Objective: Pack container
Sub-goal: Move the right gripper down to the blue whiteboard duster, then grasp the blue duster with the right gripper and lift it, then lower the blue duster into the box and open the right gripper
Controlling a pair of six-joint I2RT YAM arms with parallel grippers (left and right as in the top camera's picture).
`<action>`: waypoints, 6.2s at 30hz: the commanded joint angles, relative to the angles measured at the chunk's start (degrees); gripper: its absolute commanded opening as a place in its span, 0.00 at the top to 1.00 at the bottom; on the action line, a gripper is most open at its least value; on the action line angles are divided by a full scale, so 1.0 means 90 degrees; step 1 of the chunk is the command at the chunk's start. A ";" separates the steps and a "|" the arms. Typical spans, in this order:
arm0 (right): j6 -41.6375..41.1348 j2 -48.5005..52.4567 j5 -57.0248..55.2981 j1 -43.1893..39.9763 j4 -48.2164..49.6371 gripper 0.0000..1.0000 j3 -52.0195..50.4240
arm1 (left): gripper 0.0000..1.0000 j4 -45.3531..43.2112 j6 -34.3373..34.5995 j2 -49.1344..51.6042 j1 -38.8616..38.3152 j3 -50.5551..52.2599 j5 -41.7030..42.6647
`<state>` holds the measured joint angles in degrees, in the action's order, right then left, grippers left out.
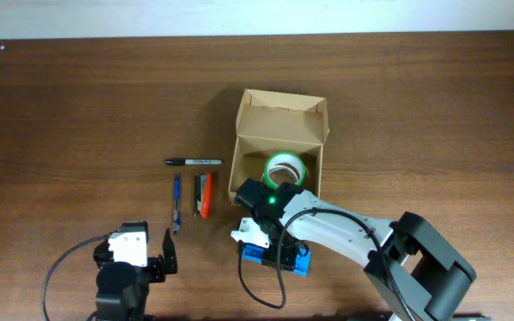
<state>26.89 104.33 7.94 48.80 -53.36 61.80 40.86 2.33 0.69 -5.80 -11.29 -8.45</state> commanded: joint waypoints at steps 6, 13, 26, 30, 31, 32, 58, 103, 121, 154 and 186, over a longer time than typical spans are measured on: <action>-0.0432 0.0002 0.0767 -0.0007 -0.0469 0.42 0.0765 | 0.00 -0.0012 -0.0124 -0.0044 0.0039 0.0036 -0.0066; -0.0432 -0.0090 0.0760 -0.0007 -0.1161 0.42 0.2023 | 0.00 -0.0015 -0.0124 -0.0044 0.0039 0.0036 -0.0066; 0.0022 -0.0097 0.0430 -0.0007 -0.1787 0.17 0.2603 | 0.00 -0.0015 -0.0124 -0.0044 0.0039 0.0036 -0.0066; 0.0148 -0.0097 0.0427 -0.0007 -0.1525 0.17 0.1702 | 0.01 -0.0015 -0.0124 -0.0044 0.0039 0.0036 -0.0066; 0.0148 -0.0097 0.0427 -0.0007 -0.1443 0.17 0.1557 | 0.00 -0.0012 -0.0124 -0.0044 0.0039 0.0036 -0.0066; 0.0146 -0.0097 0.0427 -0.0007 -0.1287 0.17 0.1341 | 0.00 -0.0012 -0.0124 -0.0044 0.0039 0.0036 -0.0063; -0.0214 -0.0075 -0.0017 -0.0005 0.1061 0.23 -0.0381 | 0.00 -0.0012 -0.0124 -0.0044 0.0039 0.0036 -0.0063; -0.2263 -0.0194 -0.2035 -0.0874 -0.1071 0.67 0.3247 | 0.00 -0.0015 -0.0124 -0.0044 0.0039 0.0036 -0.0063; -0.2793 0.0430 -0.1909 -0.1049 -0.0716 0.64 0.3228 | 0.00 -0.0012 -0.0124 -0.0044 0.0039 0.0036 -0.0063; -0.2948 0.0556 -0.1552 -0.1049 -0.1304 0.41 0.3546 | 0.00 -0.0015 -0.0124 -0.0044 0.0039 0.0036 -0.0063; -0.3077 0.0345 -0.1792 -0.1889 -0.2569 0.23 0.4197 | 0.01 -0.0015 -0.0124 -0.0044 0.0039 0.0036 -0.0063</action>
<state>-1.78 109.38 -8.51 31.70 -76.58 99.02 40.86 2.33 0.69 -5.80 -11.29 -8.45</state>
